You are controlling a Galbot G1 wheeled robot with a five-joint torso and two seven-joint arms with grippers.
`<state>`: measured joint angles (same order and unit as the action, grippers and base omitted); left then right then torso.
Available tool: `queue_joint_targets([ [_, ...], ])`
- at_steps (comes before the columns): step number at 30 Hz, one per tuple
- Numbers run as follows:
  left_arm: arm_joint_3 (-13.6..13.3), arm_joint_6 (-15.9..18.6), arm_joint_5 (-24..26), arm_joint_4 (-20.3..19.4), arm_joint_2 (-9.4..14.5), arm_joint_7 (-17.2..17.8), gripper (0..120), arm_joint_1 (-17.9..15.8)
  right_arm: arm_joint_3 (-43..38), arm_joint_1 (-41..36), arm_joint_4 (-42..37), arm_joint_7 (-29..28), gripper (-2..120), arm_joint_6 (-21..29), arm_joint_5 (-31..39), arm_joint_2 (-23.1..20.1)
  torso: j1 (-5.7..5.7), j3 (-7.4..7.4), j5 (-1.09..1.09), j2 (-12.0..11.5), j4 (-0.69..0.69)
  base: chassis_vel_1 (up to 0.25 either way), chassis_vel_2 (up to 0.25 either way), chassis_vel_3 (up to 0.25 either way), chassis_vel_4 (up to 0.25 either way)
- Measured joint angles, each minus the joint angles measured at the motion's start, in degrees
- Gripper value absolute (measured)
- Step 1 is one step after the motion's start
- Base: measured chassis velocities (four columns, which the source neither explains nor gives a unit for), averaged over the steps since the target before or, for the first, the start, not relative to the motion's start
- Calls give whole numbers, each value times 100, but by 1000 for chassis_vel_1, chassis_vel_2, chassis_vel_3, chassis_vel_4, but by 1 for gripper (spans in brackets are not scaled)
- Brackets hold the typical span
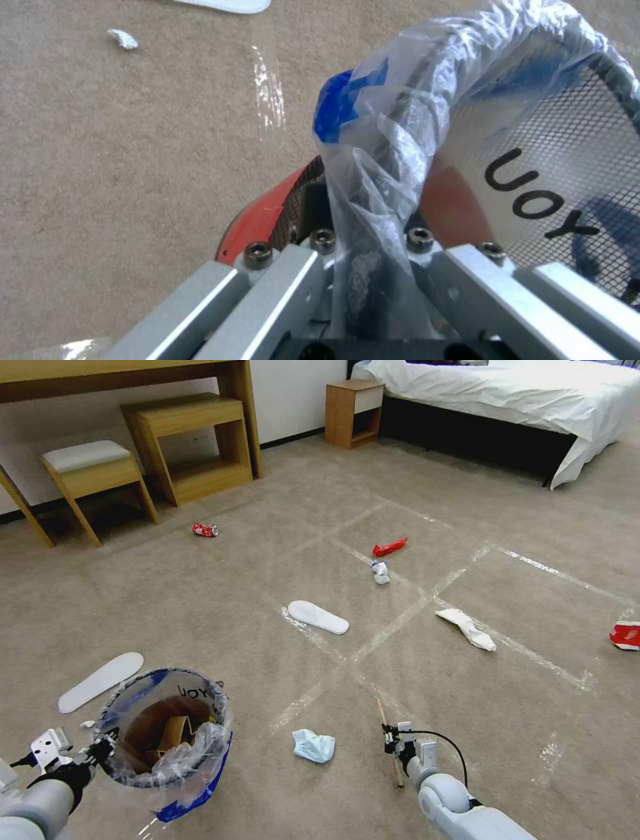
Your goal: Pick up the trash bin and place the garbage on the floor into it.
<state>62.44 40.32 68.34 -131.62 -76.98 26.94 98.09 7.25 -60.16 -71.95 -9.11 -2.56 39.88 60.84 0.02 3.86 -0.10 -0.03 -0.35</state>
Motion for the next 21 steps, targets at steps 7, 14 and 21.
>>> queue_joint_targets([
  [7, -4, -5, 12, -48, 13, -2, 0, -7, -87, -17, -109, 15, 0, -8, 41, -76, 0, 0, 0, 0, 0, 0, 0, 0, 0],
  [14, -3, -5, 18, -104, -6, 4, 0, 41, -289, -40, -263, 57, 0, -28, 111, -104, 0, 0, -1, 0, -1, 0, 0, 0, 0],
  [21, -2, 20, 63, -234, -32, 30, 0, 112, -1107, -80, -1304, 483, 0, -542, 12, -363, 0, 0, -1, 1, -1, 0, 0, 0, 0],
])
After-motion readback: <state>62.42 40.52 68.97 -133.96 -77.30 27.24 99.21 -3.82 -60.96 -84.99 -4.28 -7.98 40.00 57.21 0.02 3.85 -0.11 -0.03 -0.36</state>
